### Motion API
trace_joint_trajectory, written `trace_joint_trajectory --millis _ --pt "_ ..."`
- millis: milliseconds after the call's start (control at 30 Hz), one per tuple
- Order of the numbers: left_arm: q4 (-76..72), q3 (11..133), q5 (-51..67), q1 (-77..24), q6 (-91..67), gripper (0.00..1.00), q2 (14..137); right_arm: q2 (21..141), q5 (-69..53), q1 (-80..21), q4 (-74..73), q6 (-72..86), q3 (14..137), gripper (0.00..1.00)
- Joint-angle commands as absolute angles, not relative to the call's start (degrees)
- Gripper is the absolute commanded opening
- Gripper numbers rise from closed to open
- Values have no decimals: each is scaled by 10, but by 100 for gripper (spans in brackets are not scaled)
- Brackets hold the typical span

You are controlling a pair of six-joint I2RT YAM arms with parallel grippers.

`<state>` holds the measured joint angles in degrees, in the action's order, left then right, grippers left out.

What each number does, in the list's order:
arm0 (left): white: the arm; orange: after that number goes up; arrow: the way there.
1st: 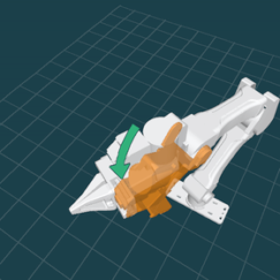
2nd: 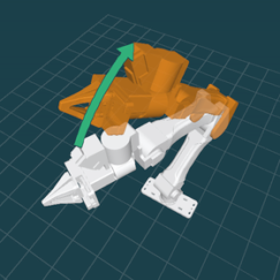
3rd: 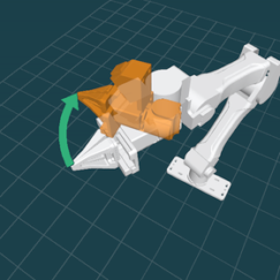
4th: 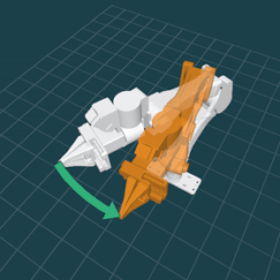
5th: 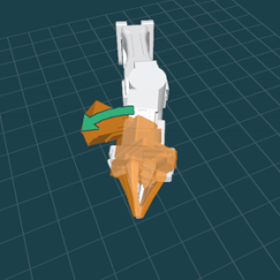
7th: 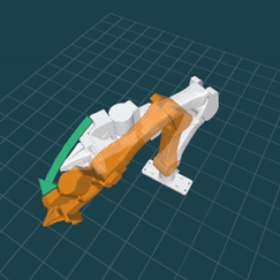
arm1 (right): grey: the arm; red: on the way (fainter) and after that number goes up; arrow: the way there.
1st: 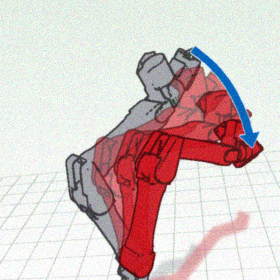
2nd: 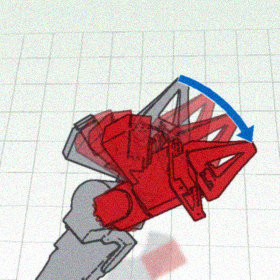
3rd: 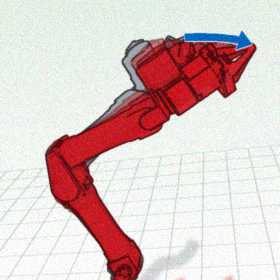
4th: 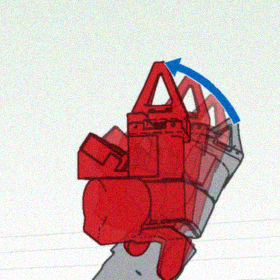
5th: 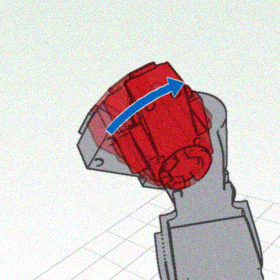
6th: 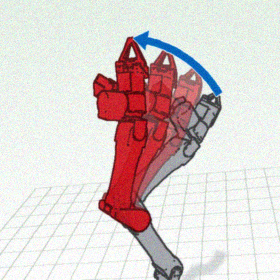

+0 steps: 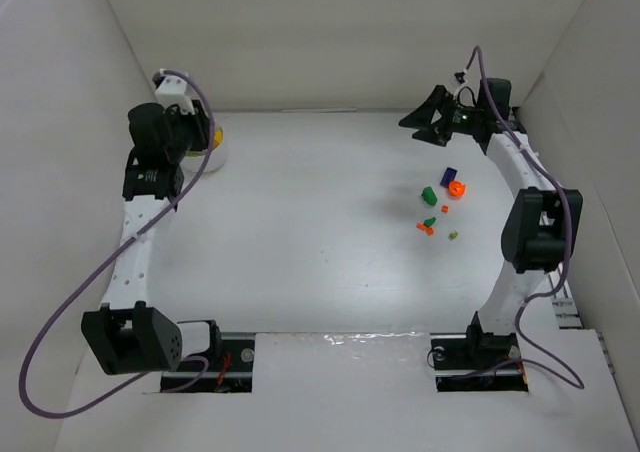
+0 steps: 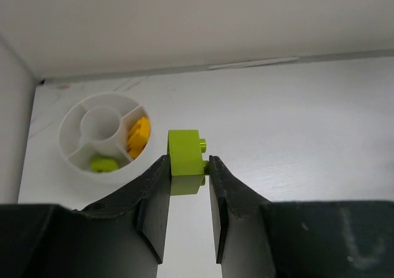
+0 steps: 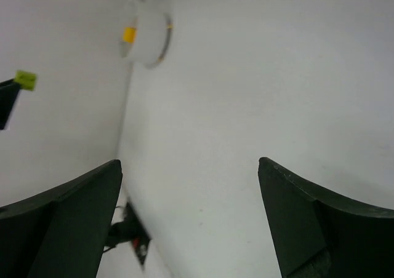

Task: Sort the legos into containers by color

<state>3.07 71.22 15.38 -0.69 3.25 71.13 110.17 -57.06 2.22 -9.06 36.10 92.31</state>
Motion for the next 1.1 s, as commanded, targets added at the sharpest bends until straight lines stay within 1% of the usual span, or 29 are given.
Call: trace_joint_trajectory --millis 0,33,100,267,400,500,600,800,1067 --pt "88 731 152 46 -53 0 722 1027 -396 6 -272 172 942 96" --pt "93 731 152 55 -59 0 722 1019 -352 6 -272 159 936 97" --pt "110 731 147 74 -65 0 743 1000 -324 6 -286 133 921 97" --pt "167 793 122 88 -70 0 820 978 -304 6 -300 87 895 97" --pt "154 811 127 94 -97 0 853 972 -315 6 -300 74 889 98" --pt "149 823 167 126 -128 0 887 977 -321 6 -305 67 895 98" --pt "136 840 180 146 -154 0 912 983 -321 6 -305 62 905 98" --pt "126 846 171 146 -184 0 935 999 -327 6 -305 62 922 98" --pt "98 836 180 146 -264 0 958 1021 -337 6 -310 62 946 98"
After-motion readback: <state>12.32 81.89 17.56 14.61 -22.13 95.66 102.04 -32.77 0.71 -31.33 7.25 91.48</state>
